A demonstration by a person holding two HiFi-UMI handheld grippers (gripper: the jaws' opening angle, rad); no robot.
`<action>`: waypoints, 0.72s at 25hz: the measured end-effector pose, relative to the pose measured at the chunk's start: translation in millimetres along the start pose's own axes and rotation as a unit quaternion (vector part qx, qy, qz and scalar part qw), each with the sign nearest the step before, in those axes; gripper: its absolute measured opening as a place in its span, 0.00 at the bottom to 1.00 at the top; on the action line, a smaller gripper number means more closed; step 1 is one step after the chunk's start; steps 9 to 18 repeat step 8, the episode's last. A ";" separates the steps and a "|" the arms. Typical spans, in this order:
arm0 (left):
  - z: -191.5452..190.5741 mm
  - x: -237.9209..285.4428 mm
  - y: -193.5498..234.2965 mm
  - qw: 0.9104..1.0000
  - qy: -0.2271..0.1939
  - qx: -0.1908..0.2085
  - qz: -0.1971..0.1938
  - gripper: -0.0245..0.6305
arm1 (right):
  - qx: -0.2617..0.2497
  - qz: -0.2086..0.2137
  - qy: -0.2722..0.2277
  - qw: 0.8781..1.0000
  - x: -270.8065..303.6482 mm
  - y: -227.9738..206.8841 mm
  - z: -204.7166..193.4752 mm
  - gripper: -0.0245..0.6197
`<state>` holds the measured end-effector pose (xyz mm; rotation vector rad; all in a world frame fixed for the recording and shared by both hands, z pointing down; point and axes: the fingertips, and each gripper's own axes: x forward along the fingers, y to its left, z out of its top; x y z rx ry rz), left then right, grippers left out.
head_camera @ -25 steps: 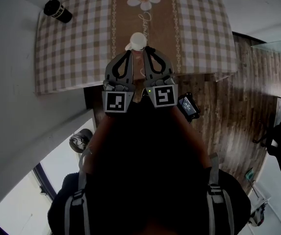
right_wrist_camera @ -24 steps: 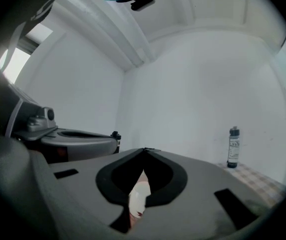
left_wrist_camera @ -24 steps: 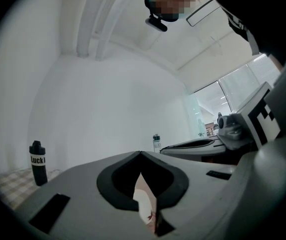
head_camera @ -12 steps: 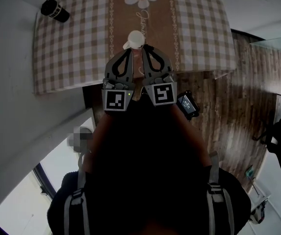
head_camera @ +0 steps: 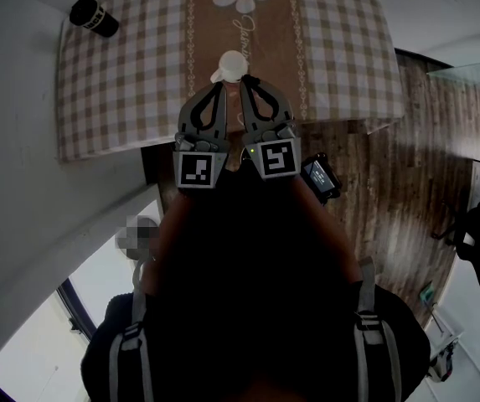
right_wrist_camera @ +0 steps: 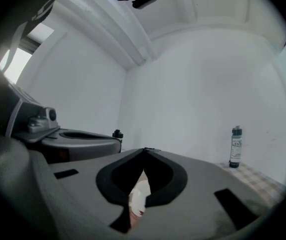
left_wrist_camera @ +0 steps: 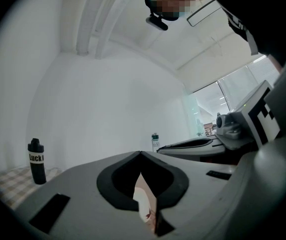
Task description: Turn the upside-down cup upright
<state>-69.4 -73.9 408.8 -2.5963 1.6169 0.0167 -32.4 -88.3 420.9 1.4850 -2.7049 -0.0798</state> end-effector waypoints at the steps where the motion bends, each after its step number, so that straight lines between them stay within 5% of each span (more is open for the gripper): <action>1: 0.0 0.0 0.0 1.000 0.001 0.000 0.000 0.02 | 0.000 0.001 0.000 1.000 0.3 0.3 0.3 0.04; 18: -2.4 -6.1 1.5 1.000 0.006 -0.003 0.004 0.02 | -0.003 0.011 0.002 1.000 -1.2 8.4 0.0 0.04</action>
